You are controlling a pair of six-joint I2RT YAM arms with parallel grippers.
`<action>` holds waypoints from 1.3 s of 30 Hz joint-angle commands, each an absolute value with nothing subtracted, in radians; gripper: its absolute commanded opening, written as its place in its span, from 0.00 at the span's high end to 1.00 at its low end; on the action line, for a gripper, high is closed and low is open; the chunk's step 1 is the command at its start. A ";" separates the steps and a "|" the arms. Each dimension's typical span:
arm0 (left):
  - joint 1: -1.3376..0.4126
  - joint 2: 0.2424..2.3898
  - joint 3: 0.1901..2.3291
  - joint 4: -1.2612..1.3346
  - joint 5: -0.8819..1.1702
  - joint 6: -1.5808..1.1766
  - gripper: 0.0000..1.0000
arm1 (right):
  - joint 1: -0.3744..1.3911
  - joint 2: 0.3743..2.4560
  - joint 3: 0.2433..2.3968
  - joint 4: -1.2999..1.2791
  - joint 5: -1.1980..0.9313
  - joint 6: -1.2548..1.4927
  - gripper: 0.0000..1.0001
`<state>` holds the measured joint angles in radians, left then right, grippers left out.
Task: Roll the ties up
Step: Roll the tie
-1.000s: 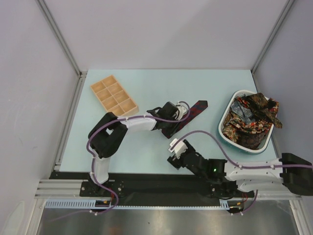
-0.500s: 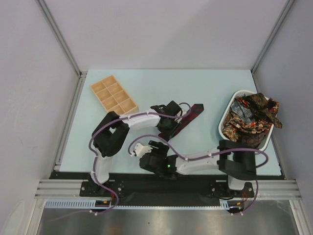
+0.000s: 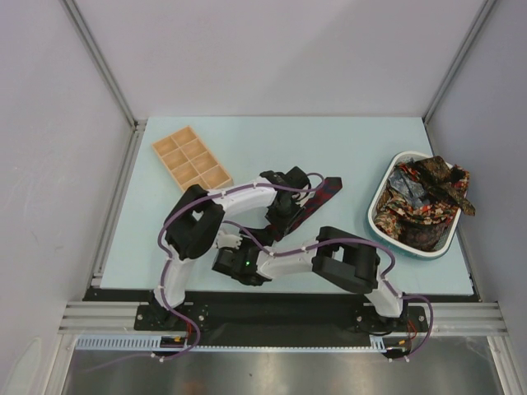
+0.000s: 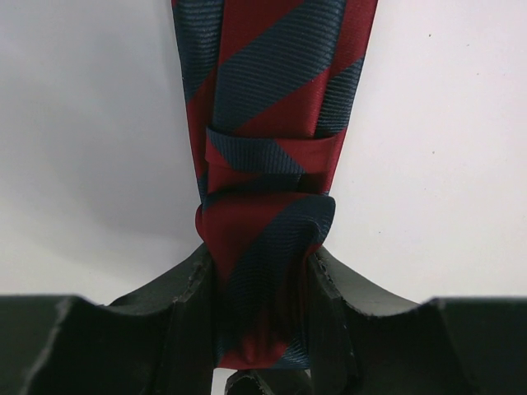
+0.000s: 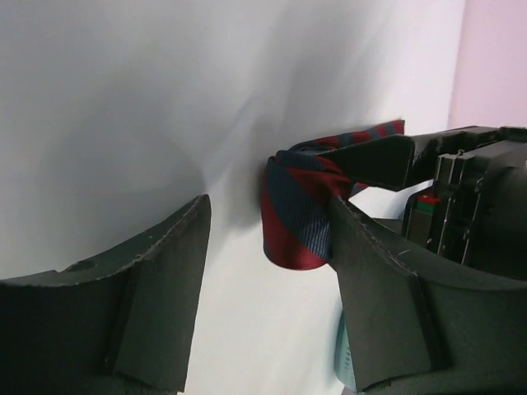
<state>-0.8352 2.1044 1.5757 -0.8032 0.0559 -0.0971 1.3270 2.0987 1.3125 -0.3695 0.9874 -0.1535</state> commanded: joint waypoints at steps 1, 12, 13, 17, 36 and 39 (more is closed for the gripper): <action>-0.831 2.148 1.580 -0.956 0.058 -0.098 0.70 | 1.312 2.132 1.370 -0.474 1.060 -0.127 0.36; -0.825 2.158 1.597 -0.965 0.067 -0.089 0.70 | 1.293 2.186 1.359 -0.503 1.098 -0.112 0.36; -0.825 2.155 1.594 -0.960 0.066 -0.089 0.70 | 1.290 2.195 1.364 -0.532 1.112 -0.100 0.36; -0.822 2.149 1.583 -0.960 0.060 -0.089 0.71 | 1.270 2.220 1.377 -0.567 1.065 -0.055 0.36; -0.822 2.123 1.655 -0.999 0.022 -0.086 0.52 | 1.203 2.278 1.428 -0.661 0.950 0.028 0.73; -0.822 2.111 1.698 -1.000 0.023 -0.086 0.47 | 1.207 2.272 1.427 -0.655 0.946 0.025 0.73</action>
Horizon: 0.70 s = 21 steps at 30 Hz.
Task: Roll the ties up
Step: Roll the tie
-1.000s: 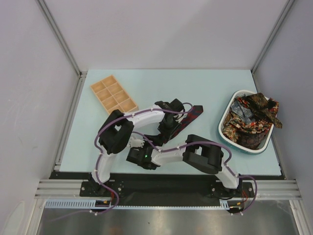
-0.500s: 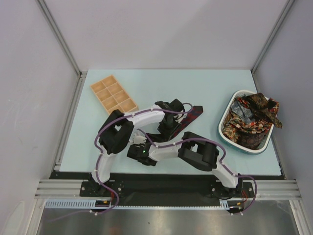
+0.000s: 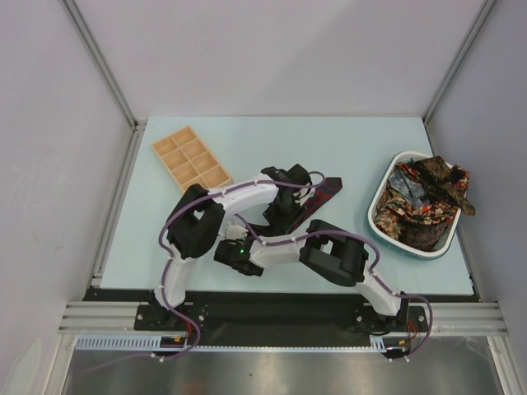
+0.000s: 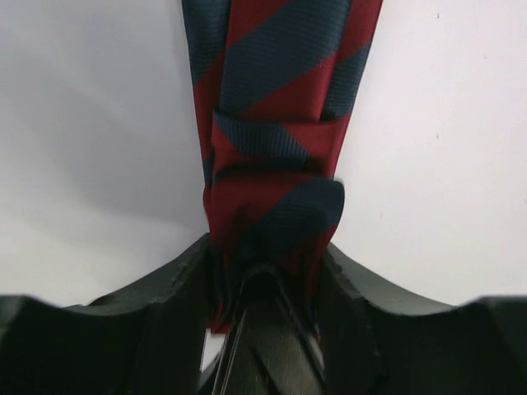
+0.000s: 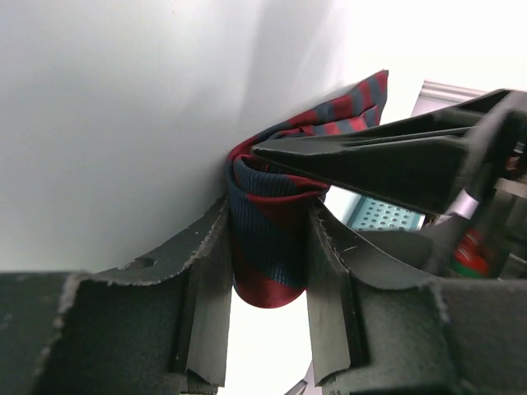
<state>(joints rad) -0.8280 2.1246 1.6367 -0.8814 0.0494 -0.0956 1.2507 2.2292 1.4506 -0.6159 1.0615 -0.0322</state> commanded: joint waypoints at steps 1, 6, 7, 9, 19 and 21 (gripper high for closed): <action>-0.819 2.103 1.712 -1.003 0.025 -0.086 0.44 | 1.206 2.269 1.427 -0.653 0.943 0.022 0.73; -0.795 2.053 1.790 -0.991 0.026 -0.094 0.34 | 1.206 2.247 1.424 -0.640 0.919 0.011 0.73; -0.778 2.024 1.795 -0.983 0.028 -0.098 0.31 | 1.207 2.240 1.424 -0.638 0.916 0.008 0.73; -0.758 1.981 1.784 -0.947 0.035 -0.110 0.28 | 1.207 2.232 1.425 -0.632 0.913 0.002 0.73; -0.484 1.605 1.387 -0.563 0.135 -0.301 0.09 | 1.186 2.096 1.407 -0.591 0.763 0.003 0.73; -0.444 1.542 1.293 -0.479 0.170 -0.348 0.02 | 1.172 2.051 1.391 -0.571 0.697 0.003 0.73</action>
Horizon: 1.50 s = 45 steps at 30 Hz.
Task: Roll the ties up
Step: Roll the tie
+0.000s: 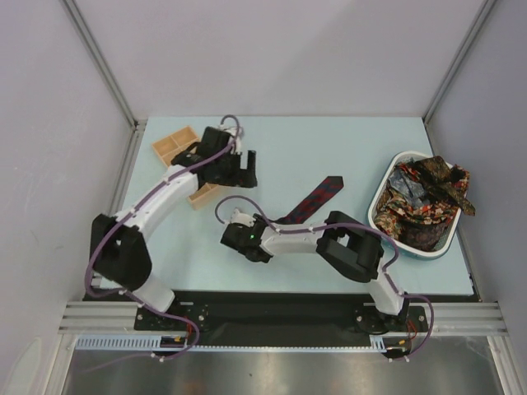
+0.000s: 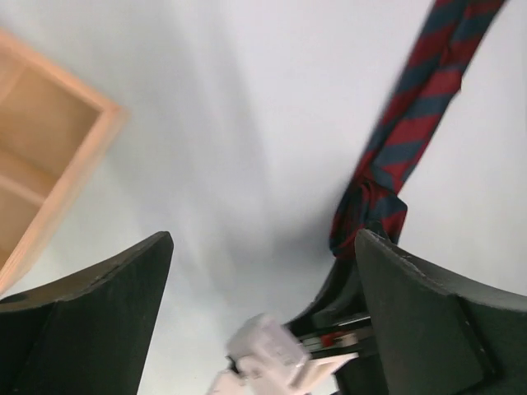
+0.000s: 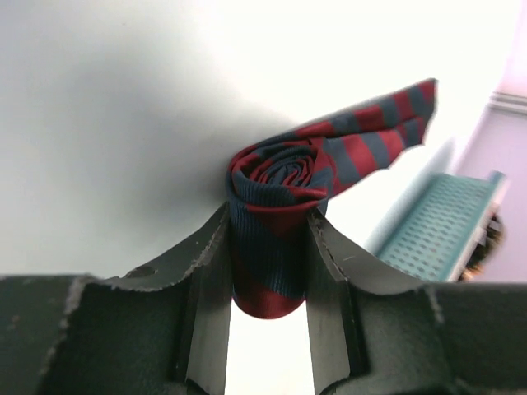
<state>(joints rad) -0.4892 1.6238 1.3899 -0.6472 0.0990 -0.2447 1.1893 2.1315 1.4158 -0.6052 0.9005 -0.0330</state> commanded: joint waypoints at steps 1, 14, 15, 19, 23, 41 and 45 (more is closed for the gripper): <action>-0.410 1.522 1.267 -0.457 0.176 -0.362 0.00 | 1.166 2.037 1.387 -0.563 0.674 0.003 0.73; -0.299 1.310 0.967 -0.232 0.070 -0.502 0.00 | 0.939 1.772 1.197 -0.365 0.021 -0.005 0.71; -0.299 1.327 0.969 -0.238 0.075 -0.496 0.00 | 0.911 1.764 1.187 -0.356 0.009 -0.005 0.71; -0.325 1.312 0.913 -0.193 0.051 -0.491 0.00 | 0.810 1.746 1.146 -0.324 -0.202 0.032 0.71; -0.368 1.273 0.842 -0.114 0.029 -0.480 0.00 | 0.710 1.759 1.126 -0.276 -0.455 0.070 0.71; -0.626 1.241 0.716 0.141 -0.046 -0.204 0.00 | 0.516 2.003 1.092 -0.054 -0.940 0.245 0.71; -0.641 1.268 0.683 0.219 0.058 -0.149 0.00 | 0.499 2.037 1.101 -0.049 -0.946 0.249 0.71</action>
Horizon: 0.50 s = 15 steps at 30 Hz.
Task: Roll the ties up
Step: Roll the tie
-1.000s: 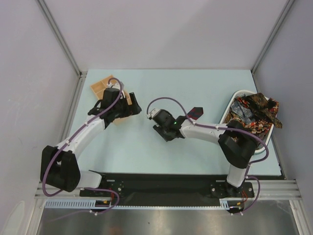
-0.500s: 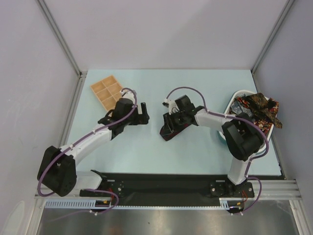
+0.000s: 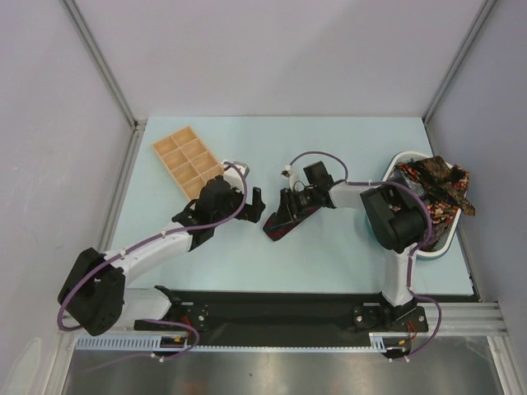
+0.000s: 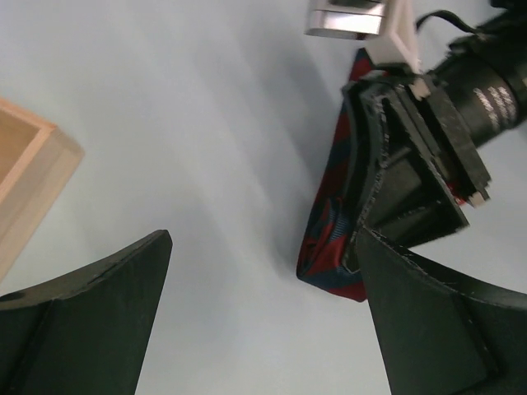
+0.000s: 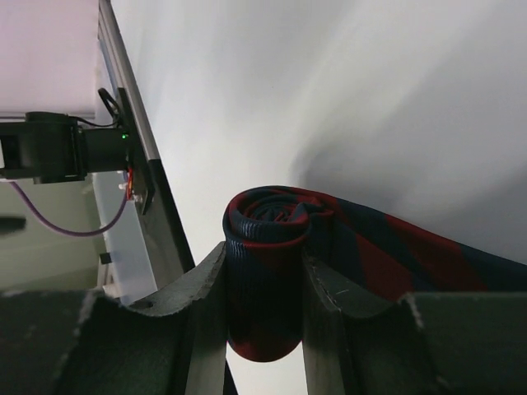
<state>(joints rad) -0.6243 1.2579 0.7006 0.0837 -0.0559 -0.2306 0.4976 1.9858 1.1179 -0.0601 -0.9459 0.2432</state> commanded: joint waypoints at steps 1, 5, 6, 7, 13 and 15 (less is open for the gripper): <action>-0.644 1.273 0.666 0.250 0.078 -0.138 0.00 | 0.496 2.045 1.103 -0.055 -0.948 0.244 0.71; -0.658 1.302 0.660 0.279 0.124 -0.109 0.00 | 0.483 2.062 1.115 -0.104 -0.881 0.201 0.71; -0.660 1.305 0.655 0.308 0.155 -0.115 0.00 | 0.485 2.065 1.115 -0.113 -0.862 0.189 0.71; -0.661 1.318 0.649 0.317 0.169 -0.112 0.00 | 0.485 2.065 1.115 -0.124 -0.836 0.180 0.71; -0.713 1.407 0.699 0.299 0.180 -0.063 0.00 | 0.473 2.103 1.157 -0.204 -0.813 0.130 0.71; -0.738 1.439 0.713 0.279 0.176 -0.042 0.00 | 0.460 2.106 1.151 -0.206 -0.811 0.135 0.71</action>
